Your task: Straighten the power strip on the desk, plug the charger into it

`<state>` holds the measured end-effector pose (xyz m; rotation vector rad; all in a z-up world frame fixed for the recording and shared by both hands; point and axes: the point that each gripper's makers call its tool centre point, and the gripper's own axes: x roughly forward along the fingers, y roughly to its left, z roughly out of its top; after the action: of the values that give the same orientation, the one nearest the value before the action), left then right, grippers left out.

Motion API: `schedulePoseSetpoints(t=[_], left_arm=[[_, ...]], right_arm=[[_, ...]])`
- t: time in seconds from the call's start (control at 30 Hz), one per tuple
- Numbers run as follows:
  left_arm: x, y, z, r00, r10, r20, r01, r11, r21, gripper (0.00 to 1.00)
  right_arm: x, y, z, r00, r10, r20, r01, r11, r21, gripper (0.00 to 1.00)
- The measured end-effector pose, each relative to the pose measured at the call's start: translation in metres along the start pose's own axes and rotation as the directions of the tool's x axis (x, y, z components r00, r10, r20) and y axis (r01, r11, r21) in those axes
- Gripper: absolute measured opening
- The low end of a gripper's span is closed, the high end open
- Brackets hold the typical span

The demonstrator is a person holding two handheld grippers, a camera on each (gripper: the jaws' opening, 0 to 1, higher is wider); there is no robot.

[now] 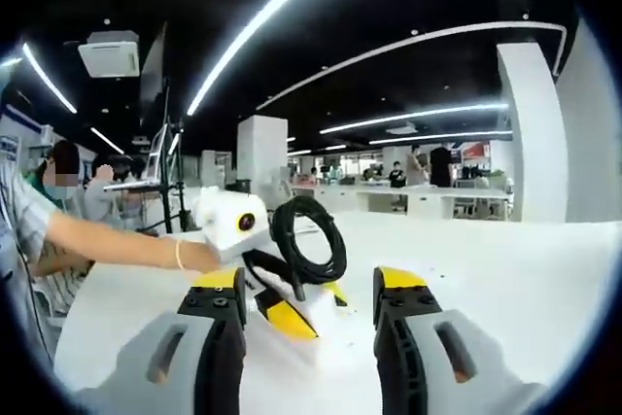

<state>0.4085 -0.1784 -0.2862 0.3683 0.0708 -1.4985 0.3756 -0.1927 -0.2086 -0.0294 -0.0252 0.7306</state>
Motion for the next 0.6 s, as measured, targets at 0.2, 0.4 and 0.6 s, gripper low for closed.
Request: schedulePoseSetpoints(t=[0.2, 0.4, 0.6], left_arm=[[0.0, 0.002, -0.002, 0.999, 0.026, 0.021, -0.025, 0.998, -0.059, 0.27], [0.01, 0.005, -0.025, 0.994, 0.074, -0.079, -0.076, 0.997, -0.026, 0.37], [0.002, 0.016, -0.019, 0.995, 0.102, -0.005, -0.102, 0.989, -0.112, 0.5]], right_arm=[[-0.003, 0.003, 0.002, 1.0, -0.001, 0.018, 0.001, 1.0, 0.03, 0.49], [-0.007, 0.006, 0.012, 0.999, 0.003, 0.034, -0.003, 1.0, 0.014, 0.49], [-0.01, 0.008, 0.014, 0.999, 0.007, 0.037, -0.008, 1.0, 0.01, 0.49]])
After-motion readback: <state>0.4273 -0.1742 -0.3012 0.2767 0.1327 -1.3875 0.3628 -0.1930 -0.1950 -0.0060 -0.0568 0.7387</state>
